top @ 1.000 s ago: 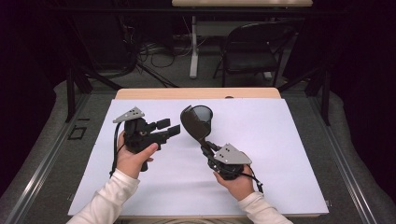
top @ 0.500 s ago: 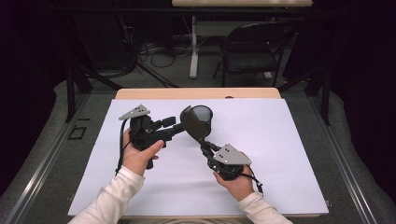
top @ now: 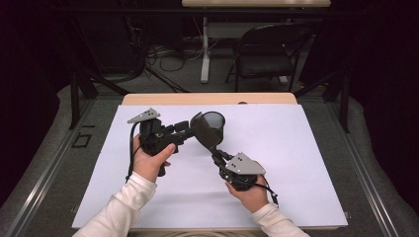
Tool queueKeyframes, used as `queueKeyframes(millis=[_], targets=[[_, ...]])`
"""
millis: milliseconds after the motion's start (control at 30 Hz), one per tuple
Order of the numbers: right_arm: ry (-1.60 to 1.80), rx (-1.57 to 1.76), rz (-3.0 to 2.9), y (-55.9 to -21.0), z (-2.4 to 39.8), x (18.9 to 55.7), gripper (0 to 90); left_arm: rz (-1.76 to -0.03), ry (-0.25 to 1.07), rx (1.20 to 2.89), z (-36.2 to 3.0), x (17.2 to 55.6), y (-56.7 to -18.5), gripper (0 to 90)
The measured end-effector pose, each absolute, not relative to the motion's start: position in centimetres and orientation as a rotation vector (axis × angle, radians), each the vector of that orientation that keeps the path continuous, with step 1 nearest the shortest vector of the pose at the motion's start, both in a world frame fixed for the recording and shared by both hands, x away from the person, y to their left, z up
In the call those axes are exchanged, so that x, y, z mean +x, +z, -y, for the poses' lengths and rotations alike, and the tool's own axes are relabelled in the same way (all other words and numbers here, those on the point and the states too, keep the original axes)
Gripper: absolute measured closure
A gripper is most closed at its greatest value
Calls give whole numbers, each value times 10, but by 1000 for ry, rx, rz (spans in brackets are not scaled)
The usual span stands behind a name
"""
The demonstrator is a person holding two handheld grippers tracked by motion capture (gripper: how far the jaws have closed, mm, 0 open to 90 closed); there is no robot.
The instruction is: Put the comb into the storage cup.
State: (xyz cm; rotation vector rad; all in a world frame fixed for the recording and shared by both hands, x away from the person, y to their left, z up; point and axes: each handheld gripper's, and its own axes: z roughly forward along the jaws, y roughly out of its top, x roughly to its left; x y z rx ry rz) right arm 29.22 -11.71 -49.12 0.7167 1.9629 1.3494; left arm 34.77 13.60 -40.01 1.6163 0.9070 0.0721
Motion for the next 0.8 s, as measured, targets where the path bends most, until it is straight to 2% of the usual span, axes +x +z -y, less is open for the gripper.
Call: queueKeyframes(millis=[233,333,800], targets=[[1350,716,-1962,-491,117,292,727,-911,66,1623,-130,349,-400,494],[1352,716,-1960,-491,116,292,727,-905,80,1626,-128,348,-400,547],[1356,715,-1960,-491,116,291,727,-924,76,1605,-125,351,-402,634]])
